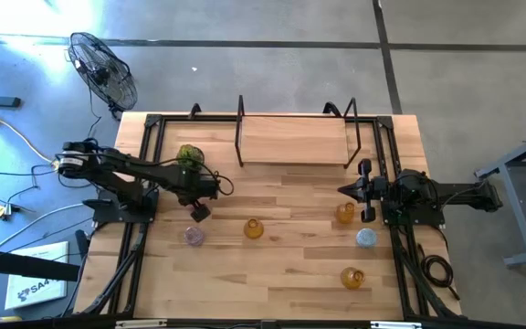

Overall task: Pick & Place candle stick holders
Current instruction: Put the pink patterned scented candle on the shelf

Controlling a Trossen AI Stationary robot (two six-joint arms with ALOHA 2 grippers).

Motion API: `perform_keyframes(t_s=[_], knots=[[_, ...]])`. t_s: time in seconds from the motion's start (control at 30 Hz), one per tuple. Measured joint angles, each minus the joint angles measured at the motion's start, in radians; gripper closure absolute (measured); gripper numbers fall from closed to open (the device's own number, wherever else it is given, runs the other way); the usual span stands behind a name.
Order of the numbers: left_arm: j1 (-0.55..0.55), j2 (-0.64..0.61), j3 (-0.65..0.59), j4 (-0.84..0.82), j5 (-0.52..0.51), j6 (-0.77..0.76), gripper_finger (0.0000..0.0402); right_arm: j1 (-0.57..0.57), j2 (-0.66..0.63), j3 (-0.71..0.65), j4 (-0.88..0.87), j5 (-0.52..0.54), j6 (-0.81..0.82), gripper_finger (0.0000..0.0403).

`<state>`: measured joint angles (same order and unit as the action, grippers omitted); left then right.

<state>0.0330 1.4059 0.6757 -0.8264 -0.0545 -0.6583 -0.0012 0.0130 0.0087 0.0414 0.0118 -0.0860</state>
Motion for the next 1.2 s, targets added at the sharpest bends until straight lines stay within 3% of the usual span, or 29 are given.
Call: perform_keyframes(t_s=[0.2, 0.43, 0.63, 0.87, 1.03, 1.2], knots=[[0.001, 0.007, 0.001, 0.003, 0.014, 0.053, 0.0031, 0.0, 0.0, 0.0, 0.0, 0.0, 0.0, 0.0402], [0.0, 0.008, 0.001, 0.02, 0.001, 0.079, 0.0114, 0.0, 0.0, 0.0, 0.0, 0.0, 0.0, 0.0402], [0.0, 0.008, 0.0, 0.038, 0.012, 0.082, 0.0113, 0.0, 0.0, 0.0, 0.0, 0.0, 0.0, 0.0402], [0.0, -0.024, -0.001, 0.082, 0.136, 0.092, 0.0113, 0.0, 0.0, 0.0, 0.0, 0.0, 0.0, 0.0402], [0.0, -0.029, -0.001, 0.19, 0.257, 0.168, 0.0113, 0.0, 0.0, 0.0, 0.0, 0.0, 0.0, 0.0402], [0.016, -0.029, -0.001, 0.325, 0.291, 0.248, 0.011, 0.0, 0.0, 0.0, 0.0, 0.0, 0.0, 0.0402]])
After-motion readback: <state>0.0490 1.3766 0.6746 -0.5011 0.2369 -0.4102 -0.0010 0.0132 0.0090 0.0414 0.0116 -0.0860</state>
